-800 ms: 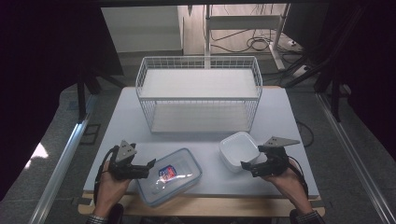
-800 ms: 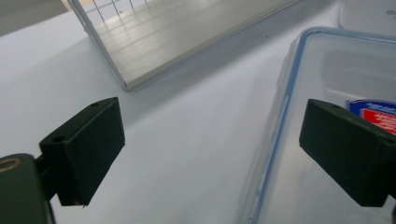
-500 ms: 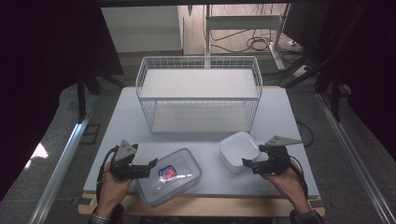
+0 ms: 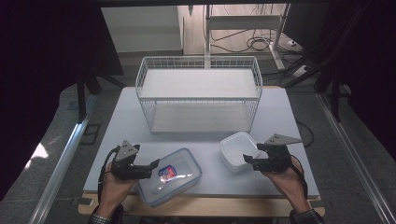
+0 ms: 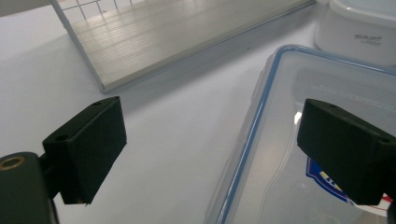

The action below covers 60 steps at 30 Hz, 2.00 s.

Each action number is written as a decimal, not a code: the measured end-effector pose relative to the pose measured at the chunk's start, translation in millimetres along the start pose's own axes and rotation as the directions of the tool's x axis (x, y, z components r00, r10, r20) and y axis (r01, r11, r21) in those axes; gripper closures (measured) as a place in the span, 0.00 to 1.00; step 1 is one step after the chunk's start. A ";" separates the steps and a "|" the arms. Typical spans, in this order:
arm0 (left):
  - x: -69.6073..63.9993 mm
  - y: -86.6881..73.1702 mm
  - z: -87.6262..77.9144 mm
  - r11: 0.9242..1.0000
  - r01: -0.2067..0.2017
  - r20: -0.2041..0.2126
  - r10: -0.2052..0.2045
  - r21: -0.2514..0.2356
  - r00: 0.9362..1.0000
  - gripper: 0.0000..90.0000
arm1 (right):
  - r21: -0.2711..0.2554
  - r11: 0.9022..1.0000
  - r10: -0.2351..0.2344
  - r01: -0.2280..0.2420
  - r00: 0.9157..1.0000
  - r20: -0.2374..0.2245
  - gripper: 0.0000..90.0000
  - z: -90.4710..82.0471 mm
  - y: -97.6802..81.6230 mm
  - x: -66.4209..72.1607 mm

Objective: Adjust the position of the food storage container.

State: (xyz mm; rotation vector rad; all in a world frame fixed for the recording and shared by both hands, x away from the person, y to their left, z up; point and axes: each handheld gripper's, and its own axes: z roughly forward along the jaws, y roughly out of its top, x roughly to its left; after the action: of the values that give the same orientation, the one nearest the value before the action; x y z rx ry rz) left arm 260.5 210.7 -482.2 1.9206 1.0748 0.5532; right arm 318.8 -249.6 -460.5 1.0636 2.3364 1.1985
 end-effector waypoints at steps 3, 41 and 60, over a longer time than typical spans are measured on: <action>-0.4 0.7 -1.5 1.000 0.002 0.005 -0.002 -0.009 1.000 0.09 | 0.016 1.000 -0.011 0.011 1.000 -0.022 0.42 3.3 6.5 5.1; 2.8 -2.1 -0.9 1.000 0.017 -0.020 -0.017 -0.017 1.000 0.10 | 0.184 0.955 -0.216 0.232 0.971 -0.105 0.99 91.4 46.2 42.8; 2.5 -3.3 1.0 1.000 0.004 -0.011 -0.005 -0.011 1.000 0.10 | 0.162 0.984 -0.085 0.072 0.993 0.077 0.99 71.6 38.5 -20.9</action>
State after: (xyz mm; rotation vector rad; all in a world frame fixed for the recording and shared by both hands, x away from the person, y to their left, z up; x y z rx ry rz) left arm 261.0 213.3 -485.6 1.9074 1.0810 0.5668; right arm 391.4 -209.8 -474.3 1.0398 2.4170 0.9341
